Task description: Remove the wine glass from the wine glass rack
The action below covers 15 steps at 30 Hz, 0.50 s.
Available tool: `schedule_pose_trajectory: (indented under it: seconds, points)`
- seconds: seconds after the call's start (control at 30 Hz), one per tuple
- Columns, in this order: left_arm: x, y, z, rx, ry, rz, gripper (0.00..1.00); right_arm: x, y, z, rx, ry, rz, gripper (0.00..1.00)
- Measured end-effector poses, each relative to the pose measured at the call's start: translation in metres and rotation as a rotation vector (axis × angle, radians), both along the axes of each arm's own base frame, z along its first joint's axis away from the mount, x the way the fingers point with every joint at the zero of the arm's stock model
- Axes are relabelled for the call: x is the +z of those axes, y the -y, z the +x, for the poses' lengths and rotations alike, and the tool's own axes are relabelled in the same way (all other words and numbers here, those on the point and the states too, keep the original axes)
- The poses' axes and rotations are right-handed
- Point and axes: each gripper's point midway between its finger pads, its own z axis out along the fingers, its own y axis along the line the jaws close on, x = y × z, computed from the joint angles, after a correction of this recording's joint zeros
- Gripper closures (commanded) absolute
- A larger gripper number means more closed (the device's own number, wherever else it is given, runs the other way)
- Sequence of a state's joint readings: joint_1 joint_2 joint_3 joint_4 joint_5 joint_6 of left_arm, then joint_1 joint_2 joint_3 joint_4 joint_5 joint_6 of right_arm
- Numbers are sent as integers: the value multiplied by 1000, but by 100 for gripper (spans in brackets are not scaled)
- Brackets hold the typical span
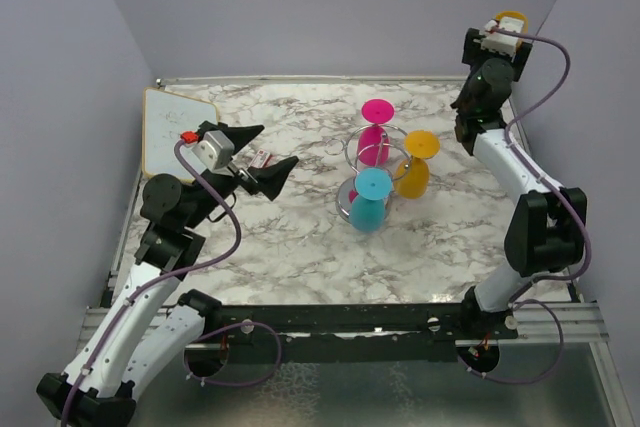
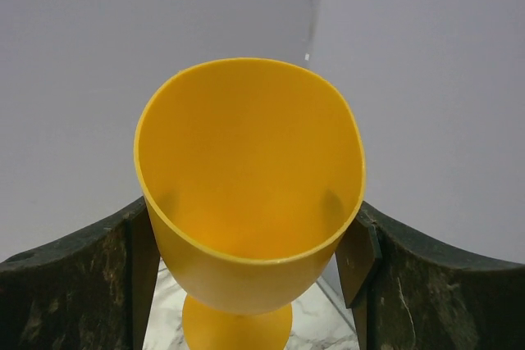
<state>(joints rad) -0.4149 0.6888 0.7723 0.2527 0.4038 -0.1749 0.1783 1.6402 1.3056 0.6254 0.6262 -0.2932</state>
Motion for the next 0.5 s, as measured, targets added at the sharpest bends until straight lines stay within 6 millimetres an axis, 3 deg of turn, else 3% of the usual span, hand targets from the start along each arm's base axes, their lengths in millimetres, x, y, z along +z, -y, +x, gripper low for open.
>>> schedule_pose_trajectory:
  seconds: [0.1, 0.2, 0.5]
  points:
    - [-7, 2, 5, 7, -17, 17, 0, -11, 33, 8, -22, 22, 55, 26]
    - [-13, 3, 10, 14, -38, 26, 0, -34, 44, 23, 10, 23, 90, 26]
    - [-48, 10, 33, 30, -138, 55, 0, -166, 66, 69, 82, -129, 156, 26]
